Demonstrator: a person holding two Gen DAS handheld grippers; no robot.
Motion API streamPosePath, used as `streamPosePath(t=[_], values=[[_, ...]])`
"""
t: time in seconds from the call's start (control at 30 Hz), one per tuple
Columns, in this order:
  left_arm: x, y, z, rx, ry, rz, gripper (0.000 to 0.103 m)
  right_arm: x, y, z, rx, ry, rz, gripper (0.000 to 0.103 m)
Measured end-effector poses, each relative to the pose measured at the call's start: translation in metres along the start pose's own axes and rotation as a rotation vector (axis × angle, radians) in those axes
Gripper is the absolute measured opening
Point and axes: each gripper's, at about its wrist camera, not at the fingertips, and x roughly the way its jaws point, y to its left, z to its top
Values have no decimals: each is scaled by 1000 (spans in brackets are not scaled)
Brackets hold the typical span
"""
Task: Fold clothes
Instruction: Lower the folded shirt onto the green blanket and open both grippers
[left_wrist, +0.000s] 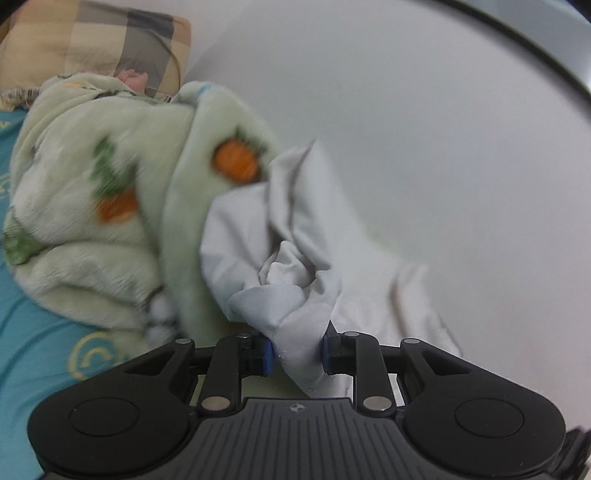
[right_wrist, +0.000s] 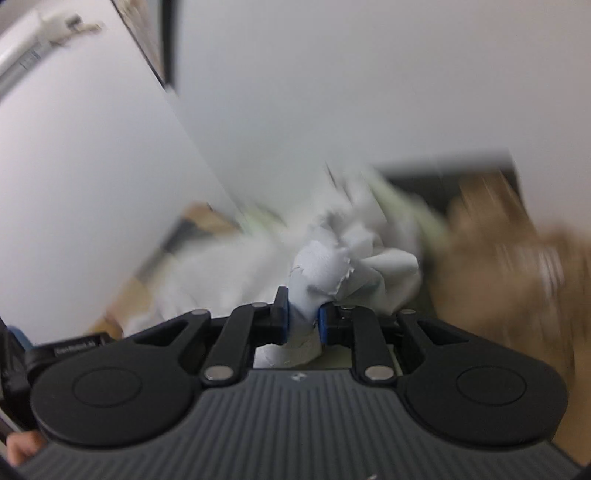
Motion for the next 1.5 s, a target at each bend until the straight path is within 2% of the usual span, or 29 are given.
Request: streamPosePath(t=[0.1,0.13,0.17,0.2,0.23,0.27,0.37,0.47,0.5,0.73,0.9,1.03,1.2,1.3,1.5], values=[[-13,5,-19,51,17,30,31,-4,-6,-16,33,47,-37,24],[-19,2,-22,77,22,50,34,-5,-6,-17,43,66,-57,32],[-26,0,-24,103,27,70,41,-5,-7,-18,52,85,-77,47],[-32,-6,-24,133,32,93,57,-8,-4,-15,49,99,-93,58],[-37,-11,-23,164,37,115,66,-12,-1,-11,40,109,-108,84],[-50,-20,-25,186,32,126,79,-16,3,-7,31,119,-123,95],[-85,-48,-29,245,15,145,84,-43,25,8,-20,99,-135,93],[-122,-80,-29,304,-11,169,101,-76,46,18,-66,65,-133,93],[-136,-90,-31,328,-29,173,103,-87,54,20,-83,52,-128,93],[-245,-159,-51,468,-137,206,103,-180,114,22,-207,-19,-67,93],[-321,-185,-78,519,-219,208,103,-242,150,12,-280,-70,-30,93],[-371,-193,-104,540,-276,203,103,-282,169,-5,-315,-101,0,93],[-414,-195,-141,570,-340,232,103,-319,184,-36,-352,-151,16,93],[-432,-189,-159,583,-369,255,103,-331,192,-57,-384,-183,10,93],[-461,-172,-178,575,-403,240,103,-339,202,-90,-418,-242,0,93]])
